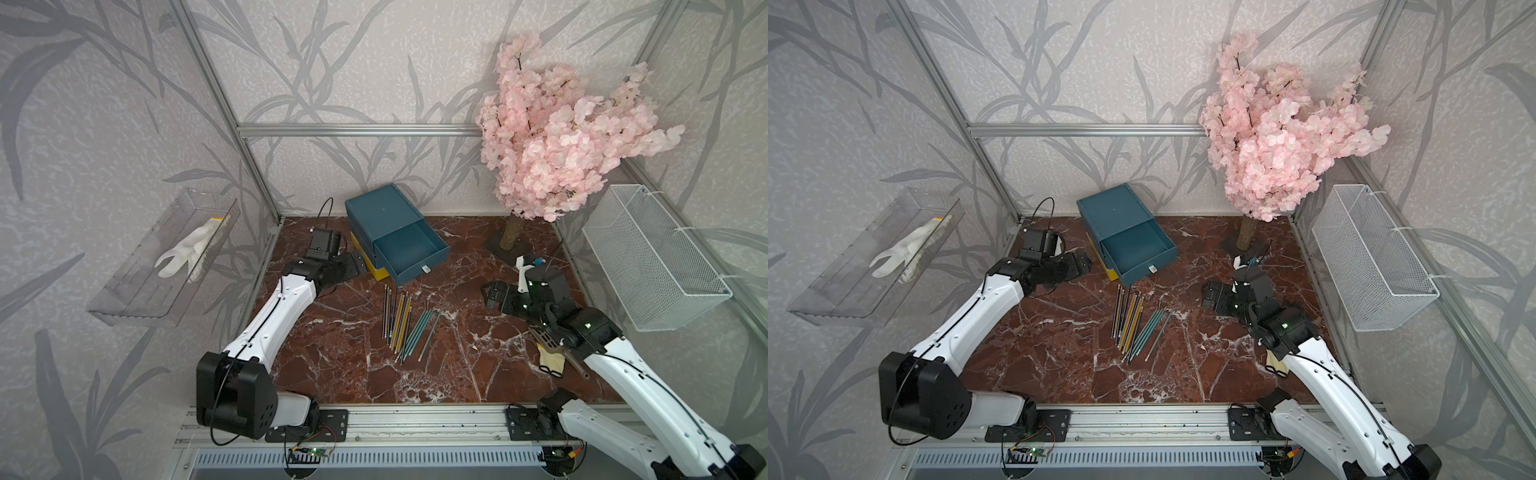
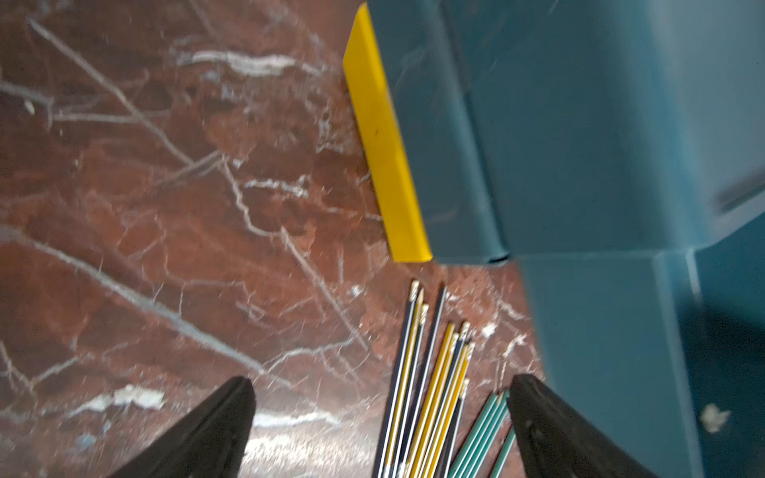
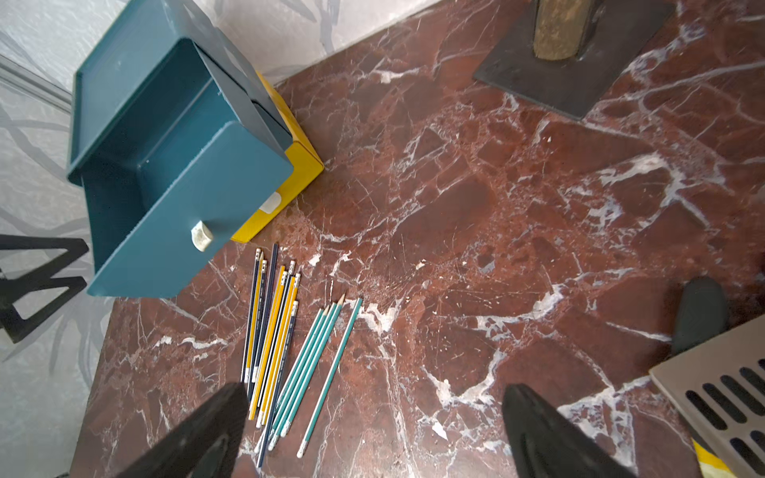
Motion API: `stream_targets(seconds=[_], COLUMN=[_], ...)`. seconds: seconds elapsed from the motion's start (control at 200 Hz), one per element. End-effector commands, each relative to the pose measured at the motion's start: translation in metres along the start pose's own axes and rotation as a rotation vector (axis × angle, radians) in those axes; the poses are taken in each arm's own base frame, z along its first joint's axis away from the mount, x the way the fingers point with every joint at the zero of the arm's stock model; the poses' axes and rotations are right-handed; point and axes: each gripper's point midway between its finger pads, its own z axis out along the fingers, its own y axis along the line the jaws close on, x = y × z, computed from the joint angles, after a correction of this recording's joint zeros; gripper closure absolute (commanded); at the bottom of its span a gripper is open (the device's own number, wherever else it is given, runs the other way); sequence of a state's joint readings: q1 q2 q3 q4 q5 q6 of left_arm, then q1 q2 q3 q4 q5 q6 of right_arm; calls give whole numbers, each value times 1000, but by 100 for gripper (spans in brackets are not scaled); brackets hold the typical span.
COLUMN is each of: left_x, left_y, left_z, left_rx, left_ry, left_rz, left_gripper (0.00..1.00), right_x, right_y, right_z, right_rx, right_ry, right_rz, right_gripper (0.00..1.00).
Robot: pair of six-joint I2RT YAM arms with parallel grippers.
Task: Please place the pencils in the drawer according to their color
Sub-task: Pick up the pencil from the center of the board.
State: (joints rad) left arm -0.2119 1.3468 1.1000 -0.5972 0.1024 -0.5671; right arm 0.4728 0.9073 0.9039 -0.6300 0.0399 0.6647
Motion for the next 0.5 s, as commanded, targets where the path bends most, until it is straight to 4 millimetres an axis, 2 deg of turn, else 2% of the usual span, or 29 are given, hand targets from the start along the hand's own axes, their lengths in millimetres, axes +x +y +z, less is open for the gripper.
stream_targets(seconds=[0.0, 0.17, 0.28, 0.405, 0.495], left_x=[26, 72, 95, 113, 118], left_y=[14, 19, 18, 20, 21], left_z=[1, 25, 43, 59, 66], left_rx=[-45, -61, -64, -89, -106], left_ry=[27, 115, 164, 224, 245], left_rz=[24, 40, 77, 119, 147], left_gripper=[0, 0, 0, 0, 0], right_x=[23, 49, 65, 79, 85], right_y=[-1, 6, 10, 13, 16], right_z=[12, 32, 45, 53, 56], right_rx=[-28, -76, -74, -39, -35], right_ry=[86, 180, 221, 249, 263], right_rz=[47, 172, 162, 130, 115], right_gripper=[0, 1, 1, 1, 1])
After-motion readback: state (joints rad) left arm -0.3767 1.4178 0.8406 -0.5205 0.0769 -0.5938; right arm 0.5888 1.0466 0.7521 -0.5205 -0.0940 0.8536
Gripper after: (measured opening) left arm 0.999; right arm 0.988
